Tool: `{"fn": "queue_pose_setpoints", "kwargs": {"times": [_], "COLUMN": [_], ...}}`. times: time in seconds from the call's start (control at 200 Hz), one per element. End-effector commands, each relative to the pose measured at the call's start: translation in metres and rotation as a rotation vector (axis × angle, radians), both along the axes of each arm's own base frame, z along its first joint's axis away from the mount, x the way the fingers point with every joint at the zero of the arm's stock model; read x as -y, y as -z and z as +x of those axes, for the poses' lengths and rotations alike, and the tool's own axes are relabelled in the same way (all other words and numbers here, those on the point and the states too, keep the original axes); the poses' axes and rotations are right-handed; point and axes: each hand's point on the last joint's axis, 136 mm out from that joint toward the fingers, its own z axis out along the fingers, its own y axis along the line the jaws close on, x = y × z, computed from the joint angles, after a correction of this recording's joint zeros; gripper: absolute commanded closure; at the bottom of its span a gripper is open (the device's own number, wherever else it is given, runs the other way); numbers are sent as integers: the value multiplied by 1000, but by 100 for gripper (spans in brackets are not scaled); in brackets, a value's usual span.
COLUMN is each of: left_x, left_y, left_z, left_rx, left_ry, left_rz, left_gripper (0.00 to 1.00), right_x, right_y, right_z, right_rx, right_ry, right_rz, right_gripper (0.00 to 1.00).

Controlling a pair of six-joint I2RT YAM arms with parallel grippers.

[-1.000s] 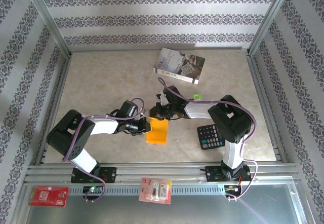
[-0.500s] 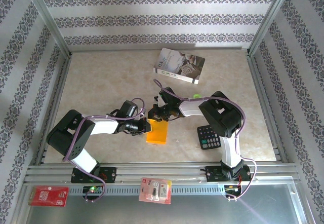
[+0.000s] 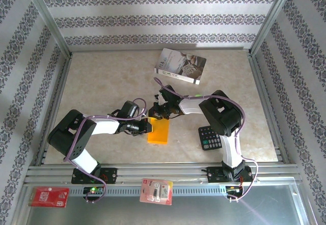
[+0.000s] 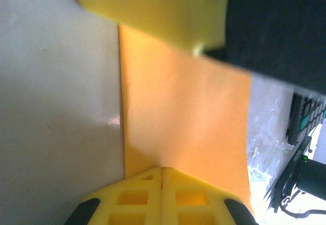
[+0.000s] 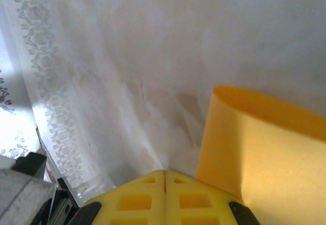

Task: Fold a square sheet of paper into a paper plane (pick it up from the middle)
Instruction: First fold in half a square sheet of paper at the center of the table.

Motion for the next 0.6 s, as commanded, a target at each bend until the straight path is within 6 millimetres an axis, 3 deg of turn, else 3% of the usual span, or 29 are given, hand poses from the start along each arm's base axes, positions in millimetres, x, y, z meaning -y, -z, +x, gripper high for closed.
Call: {"fn": "queue_pose_setpoints", "kwargs": {"times": [0.0,0.6], "left_x": [-42,-43], "left_y": [59,62], "left_z": [-53,-56], "left_rx": [-214,-217], "left_ry": [11,15], "left_rz": [232,236], "left_gripper": [100,100], "right_x": [20,48], "right_y": [20,38], "right_z": [30,72], "right_rx": [56,36], "right_ry": [75,174], "right_rz": [-88,-177], "right_gripper": [100,100]}}
